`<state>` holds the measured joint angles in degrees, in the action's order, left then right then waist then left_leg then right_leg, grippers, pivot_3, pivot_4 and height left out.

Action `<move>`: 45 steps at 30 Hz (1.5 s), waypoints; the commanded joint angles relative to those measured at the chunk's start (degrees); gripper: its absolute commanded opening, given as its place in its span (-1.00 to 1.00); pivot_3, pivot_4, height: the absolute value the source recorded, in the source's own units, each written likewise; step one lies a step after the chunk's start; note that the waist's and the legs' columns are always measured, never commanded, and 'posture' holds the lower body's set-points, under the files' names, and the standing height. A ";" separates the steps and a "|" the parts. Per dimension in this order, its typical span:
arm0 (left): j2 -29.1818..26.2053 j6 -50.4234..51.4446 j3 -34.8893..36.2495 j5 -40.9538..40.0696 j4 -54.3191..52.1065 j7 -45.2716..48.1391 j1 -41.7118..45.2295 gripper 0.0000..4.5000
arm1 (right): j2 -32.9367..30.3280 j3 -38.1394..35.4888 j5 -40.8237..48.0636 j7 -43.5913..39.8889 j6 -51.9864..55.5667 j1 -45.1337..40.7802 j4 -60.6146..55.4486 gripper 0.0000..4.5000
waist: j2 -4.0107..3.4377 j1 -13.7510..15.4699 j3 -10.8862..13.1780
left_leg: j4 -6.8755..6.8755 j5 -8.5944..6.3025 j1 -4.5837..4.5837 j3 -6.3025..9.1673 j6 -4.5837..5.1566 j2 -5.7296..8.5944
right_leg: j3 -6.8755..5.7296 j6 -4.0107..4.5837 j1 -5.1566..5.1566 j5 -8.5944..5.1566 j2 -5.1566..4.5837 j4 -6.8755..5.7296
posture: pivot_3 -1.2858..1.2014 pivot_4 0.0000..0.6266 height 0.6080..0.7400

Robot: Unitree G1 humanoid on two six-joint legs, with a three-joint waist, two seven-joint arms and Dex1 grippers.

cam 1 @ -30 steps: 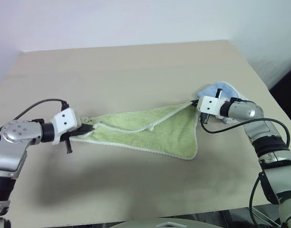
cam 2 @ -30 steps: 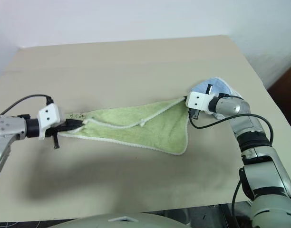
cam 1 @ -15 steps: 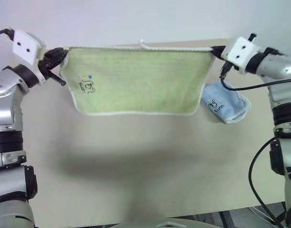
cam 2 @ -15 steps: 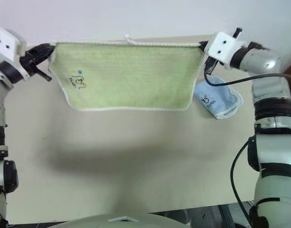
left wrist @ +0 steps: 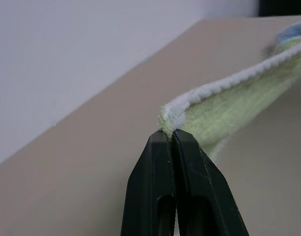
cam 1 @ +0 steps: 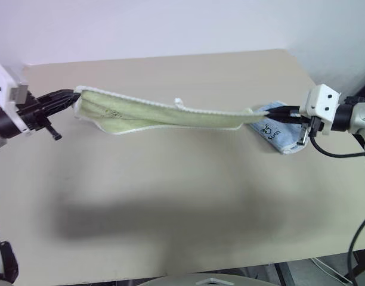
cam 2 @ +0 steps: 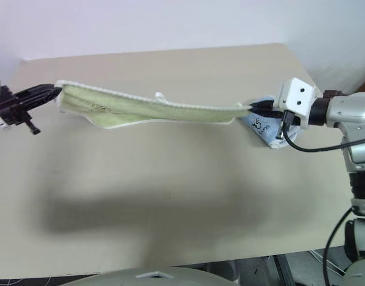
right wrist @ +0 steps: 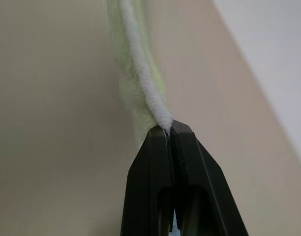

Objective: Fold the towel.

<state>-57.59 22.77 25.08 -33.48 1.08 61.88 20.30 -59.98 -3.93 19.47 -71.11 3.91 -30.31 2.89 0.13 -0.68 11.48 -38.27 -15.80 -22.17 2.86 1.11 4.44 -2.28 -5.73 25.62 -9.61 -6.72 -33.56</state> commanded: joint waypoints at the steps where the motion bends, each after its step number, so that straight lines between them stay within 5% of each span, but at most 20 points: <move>1: -1.65 0.97 2.70 -1.76 -2.54 2.07 -1.74 -1.00 | -1.64 -3.14 3.13 -1.37 3.84 1.43 -5.15 -0.99 | 0.00 -0.02 0.00 | 0.00 0.00 0.05 0.00 0.00 -0.02 | -0.01 0.00 -0.06 0.00 0.01 0.02 | 0.03 -0.52 0.87; 6: -0.03 -4.19 0.12 3.88 2.36 -4.76 4.12 -1.00 | 1.79 -1.78 -3.27 4.60 -1.75 -6.95 2.17 -0.99 | 0.00 0.08 0.00 | -0.01 0.00 0.14 -0.09 0.00 -0.04 | 0.00 0.00 -0.17 0.00 0.00 0.08 | 0.03 -0.52 0.87; 14: 3.10 -21.79 -12.53 24.27 26.72 -20.82 25.37 -1.00 | 7.57 4.78 -19.37 17.18 -17.78 -29.99 30.02 -0.99 | 0.06 0.04 -0.01 | 0.05 0.05 0.09 -0.27 -0.07 0.00 | 0.06 0.05 -0.05 0.07 0.04 0.04 | 0.03 -0.52 0.87; 19: 3.51 -29.17 -13.92 25.37 35.80 -20.68 33.69 -1.00 | 8.05 5.82 -20.87 17.65 -23.84 -37.17 38.50 -0.99 | 0.12 -0.03 0.03 | 0.05 0.20 -0.56 -0.64 -0.31 0.04 | 0.43 0.02 0.87 0.10 0.01 -0.33 | 0.03 -0.52 0.87; 24: 1.82 -32.55 -12.46 23.80 39.45 -18.60 34.79 -1.00 | 7.05 4.43 -18.07 14.13 -24.20 -35.55 36.31 -0.99 | 0.12 -0.41 0.03 | 0.05 0.08 -0.75 -1.07 -0.10 0.05 | 0.79 0.01 1.15 0.10 0.00 -0.33 | 0.03 -0.52 0.87; 28: -0.83 -27.96 -9.84 16.65 32.63 -6.71 26.46 -1.00 | 5.03 2.07 -10.94 6.96 -17.81 -28.00 26.48 -0.99 | 0.12 -0.44 0.03 | 0.00 -0.01 -0.70 -1.12 0.05 0.00 | 0.82 -0.01 1.13 0.10 0.03 -0.42 | 0.03 -0.52 0.87; 32: -5.31 -16.99 -4.45 6.68 17.34 7.55 7.44 -1.00 | 0.38 -0.53 -0.39 -1.85 -4.38 -12.58 8.86 -0.99 | 0.12 -0.23 0.03 | -0.03 -0.13 -0.71 -1.11 0.26 -0.03 | 0.87 -0.01 1.15 0.09 0.02 -0.47 | 0.03 -0.52 0.87; 40: -6.83 -8.15 2.08 5.94 5.26 9.47 -14.05 -1.00 | -3.40 -3.60 8.54 -7.00 8.98 11.22 -12.28 -0.99 | 0.13 0.05 0.04 | -0.39 -0.21 -0.04 -1.08 0.29 -0.24 | 0.85 0.12 0.38 -0.08 -0.03 -0.42 | 0.03 -0.52 0.87; 45: -6.09 -6.69 2.94 6.99 1.56 7.97 -19.31 -1.00 | -1.83 -2.11 8.14 -5.85 11.35 11.28 -14.05 -0.99 | 0.13 -0.07 0.04 | -0.60 -0.30 0.03 -1.15 0.15 -0.39 | 0.78 0.03 0.24 -0.16 -0.08 -0.39 | 0.03 -0.52 0.87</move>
<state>-63.31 16.10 25.73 -26.76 3.97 70.98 0.23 -61.99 -5.15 27.62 -77.87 15.16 -16.86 -10.31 0.27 -0.75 11.52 -38.89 -16.11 -22.12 1.71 1.26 4.05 -1.52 -5.70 25.84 -9.77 -6.81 -33.96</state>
